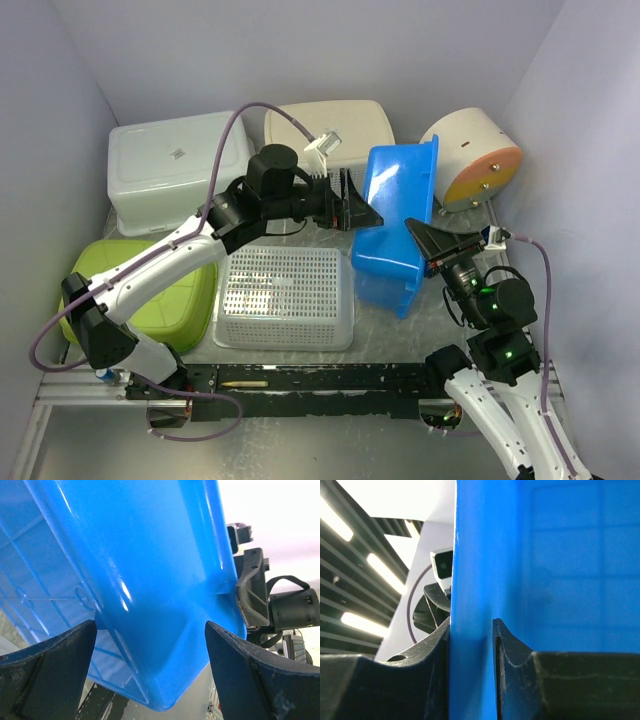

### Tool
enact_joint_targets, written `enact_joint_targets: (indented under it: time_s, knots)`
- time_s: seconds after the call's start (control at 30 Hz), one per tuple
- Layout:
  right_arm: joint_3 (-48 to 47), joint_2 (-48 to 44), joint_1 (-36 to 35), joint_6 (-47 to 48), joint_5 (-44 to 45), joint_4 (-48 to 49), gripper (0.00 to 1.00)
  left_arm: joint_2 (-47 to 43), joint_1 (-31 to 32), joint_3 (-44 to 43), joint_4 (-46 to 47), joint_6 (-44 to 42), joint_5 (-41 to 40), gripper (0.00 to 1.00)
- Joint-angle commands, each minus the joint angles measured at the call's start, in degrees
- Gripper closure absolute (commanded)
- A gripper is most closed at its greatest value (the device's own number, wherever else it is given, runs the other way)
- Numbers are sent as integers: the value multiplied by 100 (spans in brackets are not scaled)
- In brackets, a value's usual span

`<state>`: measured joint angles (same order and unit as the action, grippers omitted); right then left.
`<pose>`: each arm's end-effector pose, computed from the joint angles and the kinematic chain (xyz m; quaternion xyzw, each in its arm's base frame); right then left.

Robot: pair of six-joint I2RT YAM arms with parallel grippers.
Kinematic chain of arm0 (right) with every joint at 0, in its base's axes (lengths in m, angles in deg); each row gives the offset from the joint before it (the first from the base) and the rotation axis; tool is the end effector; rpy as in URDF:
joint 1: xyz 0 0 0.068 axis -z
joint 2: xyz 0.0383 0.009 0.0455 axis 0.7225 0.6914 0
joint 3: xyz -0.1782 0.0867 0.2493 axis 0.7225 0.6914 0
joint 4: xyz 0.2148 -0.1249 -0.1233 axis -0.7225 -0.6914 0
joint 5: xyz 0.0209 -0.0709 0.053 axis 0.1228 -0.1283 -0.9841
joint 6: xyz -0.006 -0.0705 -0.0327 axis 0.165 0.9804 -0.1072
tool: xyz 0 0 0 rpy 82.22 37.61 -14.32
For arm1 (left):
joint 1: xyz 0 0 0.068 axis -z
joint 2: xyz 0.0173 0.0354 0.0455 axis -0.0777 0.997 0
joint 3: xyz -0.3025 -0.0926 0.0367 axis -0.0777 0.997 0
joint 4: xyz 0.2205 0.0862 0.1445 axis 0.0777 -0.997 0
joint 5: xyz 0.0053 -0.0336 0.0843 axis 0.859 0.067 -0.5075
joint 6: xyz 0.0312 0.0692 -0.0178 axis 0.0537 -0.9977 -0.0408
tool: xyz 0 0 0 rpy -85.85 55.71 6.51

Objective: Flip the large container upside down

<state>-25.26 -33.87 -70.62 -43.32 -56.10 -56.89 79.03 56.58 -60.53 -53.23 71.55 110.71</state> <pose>0.0825 0.0415 0.3889 0.3078 0.5454 0.6547 0.4233 0.2185 -0.3241 0.4602 0.1660 0.7547 -0.5686 0.2819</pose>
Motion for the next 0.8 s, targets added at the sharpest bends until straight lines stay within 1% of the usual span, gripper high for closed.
enact_joint_targets:
  time_s: [0.0, 0.07, 0.2, 0.33, 0.47, 0.57, 0.7, 0.77]
  knots:
    - [107, 221, -96, -1006, -594, 515, 100, 43, 266, -670, 671, 70, 509, 3]
    - [-11, 267, -96, -1100, -629, 426, 100, 67, 279, -824, 599, 46, 462, 3]
    - [90, 130, -96, -1467, -518, 550, 100, 77, 302, -939, 507, -41, 369, 4]
    - [-342, 179, -98, -1082, -399, 127, 100, 18, 295, -1026, 69, -321, 30, 3]
    - [-1064, 378, -95, -401, -189, -477, 100, -90, 261, -1348, -800, -854, -682, 2]
    - [-1564, 440, -112, 20, 29, -768, 100, -274, -24, -1352, -1181, -999, -919, 1]
    - [-2054, 493, -187, 331, 276, -1133, 100, -651, -647, -1008, -1157, -877, -677, 0]
    - [-2050, 436, -260, 315, 388, -1159, 100, -790, -886, -871, -1167, -869, -603, 0]
